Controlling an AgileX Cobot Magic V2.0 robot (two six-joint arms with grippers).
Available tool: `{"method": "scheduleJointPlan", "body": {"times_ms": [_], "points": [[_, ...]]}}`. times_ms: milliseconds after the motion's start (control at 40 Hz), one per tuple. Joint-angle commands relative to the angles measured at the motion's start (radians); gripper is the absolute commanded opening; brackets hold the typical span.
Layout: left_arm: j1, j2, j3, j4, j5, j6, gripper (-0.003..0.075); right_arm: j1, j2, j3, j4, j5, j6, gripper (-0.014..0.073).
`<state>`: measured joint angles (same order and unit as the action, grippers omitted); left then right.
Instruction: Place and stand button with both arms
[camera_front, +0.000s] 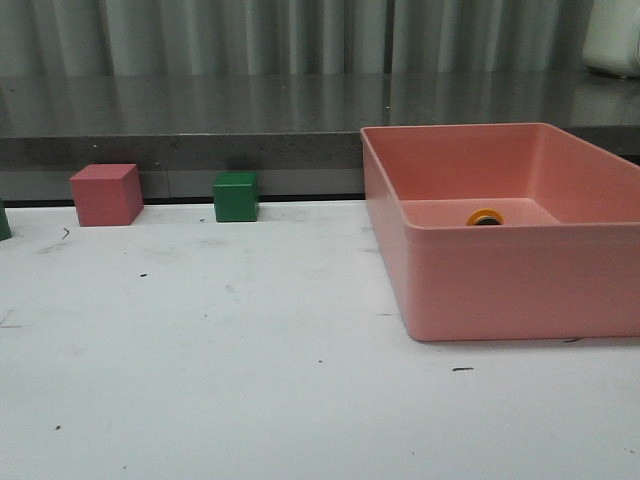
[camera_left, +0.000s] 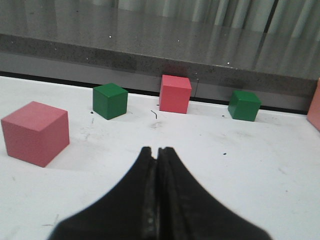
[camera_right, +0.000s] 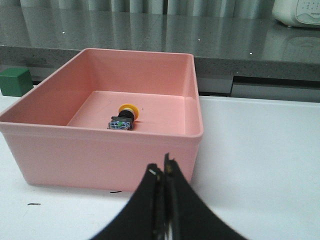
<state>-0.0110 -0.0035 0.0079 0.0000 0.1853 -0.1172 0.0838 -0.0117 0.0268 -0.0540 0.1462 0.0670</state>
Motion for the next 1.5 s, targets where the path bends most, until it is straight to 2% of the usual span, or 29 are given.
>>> {"method": "scheduleJointPlan", "body": {"times_ms": [0, 75, 474, 674, 749, 899, 974, 1224, 1473], "points": [[0.001, -0.022, 0.016, 0.123, -0.08, 0.009, -0.002, -0.004, -0.017, -0.004, -0.014, -0.085, -0.008, -0.0068], [0.001, -0.022, 0.016, 0.19, -0.08, 0.009, -0.002, -0.004, -0.017, -0.004, -0.014, -0.087, -0.008, -0.0068], [0.001, -0.022, 0.016, 0.19, -0.092, 0.009, -0.002, -0.004, -0.017, -0.004, -0.014, -0.094, -0.008, -0.0068], [0.003, -0.022, 0.014, 0.162, -0.342, 0.009, -0.002, -0.004, -0.017, -0.014, -0.014, -0.174, -0.008, -0.0068], [0.003, -0.02, -0.006, 0.097, -0.394, 0.009, -0.002, -0.004, -0.017, -0.044, -0.014, -0.174, -0.008, -0.0068], [0.003, -0.008, -0.12, 0.029, -0.35, 0.009, -0.002, -0.004, -0.012, -0.175, -0.014, -0.122, -0.008, -0.0068], [0.003, 0.027, -0.202, 0.029, -0.271, 0.009, -0.002, -0.004, 0.013, -0.265, -0.014, -0.058, -0.008, -0.0068], [0.003, 0.304, -0.431, 0.029, -0.039, 0.009, -0.002, -0.003, 0.275, -0.526, -0.003, 0.133, -0.007, -0.0068], [0.003, 0.442, -0.473, 0.027, -0.036, 0.009, -0.002, -0.003, 0.454, -0.591, 0.063, 0.157, -0.007, -0.0068]]}}
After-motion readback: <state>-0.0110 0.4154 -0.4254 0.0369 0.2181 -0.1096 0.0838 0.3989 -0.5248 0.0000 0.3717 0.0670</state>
